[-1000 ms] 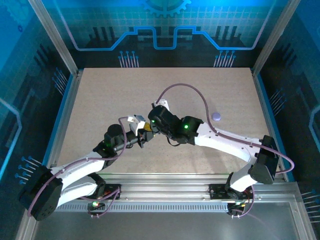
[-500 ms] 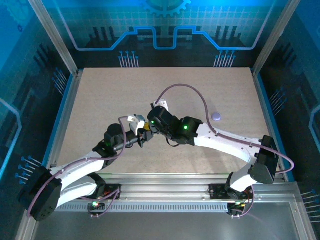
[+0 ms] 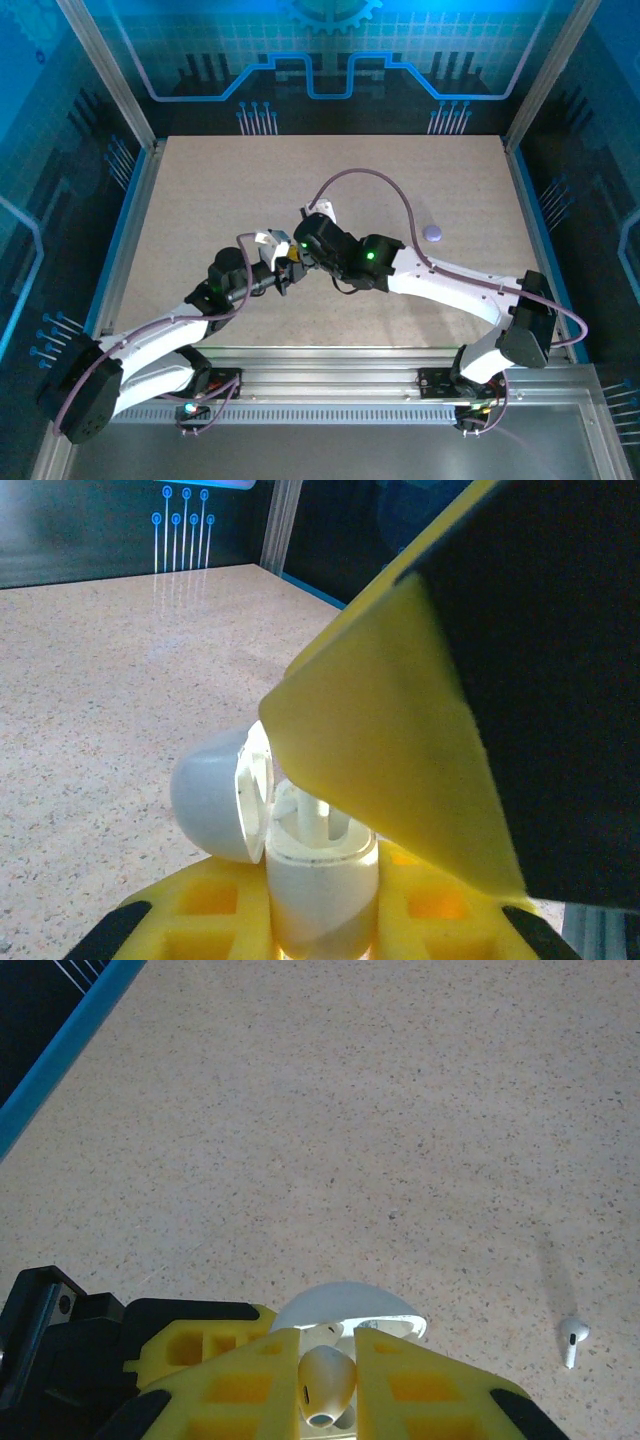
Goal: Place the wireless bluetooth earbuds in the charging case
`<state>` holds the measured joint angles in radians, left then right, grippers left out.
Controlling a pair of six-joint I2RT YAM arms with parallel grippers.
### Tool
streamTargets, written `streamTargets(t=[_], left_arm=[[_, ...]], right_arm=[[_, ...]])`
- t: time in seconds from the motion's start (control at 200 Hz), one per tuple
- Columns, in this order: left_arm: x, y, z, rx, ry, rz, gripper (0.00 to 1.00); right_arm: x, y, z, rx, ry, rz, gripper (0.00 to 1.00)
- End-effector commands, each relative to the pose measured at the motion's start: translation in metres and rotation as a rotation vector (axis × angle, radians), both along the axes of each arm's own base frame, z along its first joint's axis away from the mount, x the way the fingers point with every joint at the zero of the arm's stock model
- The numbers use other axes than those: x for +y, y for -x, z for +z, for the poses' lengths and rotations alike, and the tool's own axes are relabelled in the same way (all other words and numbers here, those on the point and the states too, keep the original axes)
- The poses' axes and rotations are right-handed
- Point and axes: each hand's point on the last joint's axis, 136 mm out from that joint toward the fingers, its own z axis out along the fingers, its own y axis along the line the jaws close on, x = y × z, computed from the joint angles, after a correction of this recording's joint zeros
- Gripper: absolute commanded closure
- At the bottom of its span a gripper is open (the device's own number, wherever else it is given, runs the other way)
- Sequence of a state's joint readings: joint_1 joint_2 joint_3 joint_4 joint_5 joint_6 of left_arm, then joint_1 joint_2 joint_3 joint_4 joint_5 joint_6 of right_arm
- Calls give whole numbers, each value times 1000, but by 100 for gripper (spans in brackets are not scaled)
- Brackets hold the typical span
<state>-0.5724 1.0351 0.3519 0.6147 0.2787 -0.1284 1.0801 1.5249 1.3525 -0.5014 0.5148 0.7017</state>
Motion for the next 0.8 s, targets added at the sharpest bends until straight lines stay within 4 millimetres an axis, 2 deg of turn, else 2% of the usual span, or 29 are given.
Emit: streamTargets(t=[0.0,0.29,0.545,0.795], left_arm=[[-2,-3,53,-153,78,-4,88],[-2,1,57,-159,83,-16,88],[-3,7,62,-187,92,-40,88],[-4,8,66,-201,98,-49,88]], right_arm=[[13,25,-22,58,30,106,82],[13,24,-23,17,50,146,82],[14,28,-20,-66,60,264,83],[12,25,-21,-66,20,301,82]])
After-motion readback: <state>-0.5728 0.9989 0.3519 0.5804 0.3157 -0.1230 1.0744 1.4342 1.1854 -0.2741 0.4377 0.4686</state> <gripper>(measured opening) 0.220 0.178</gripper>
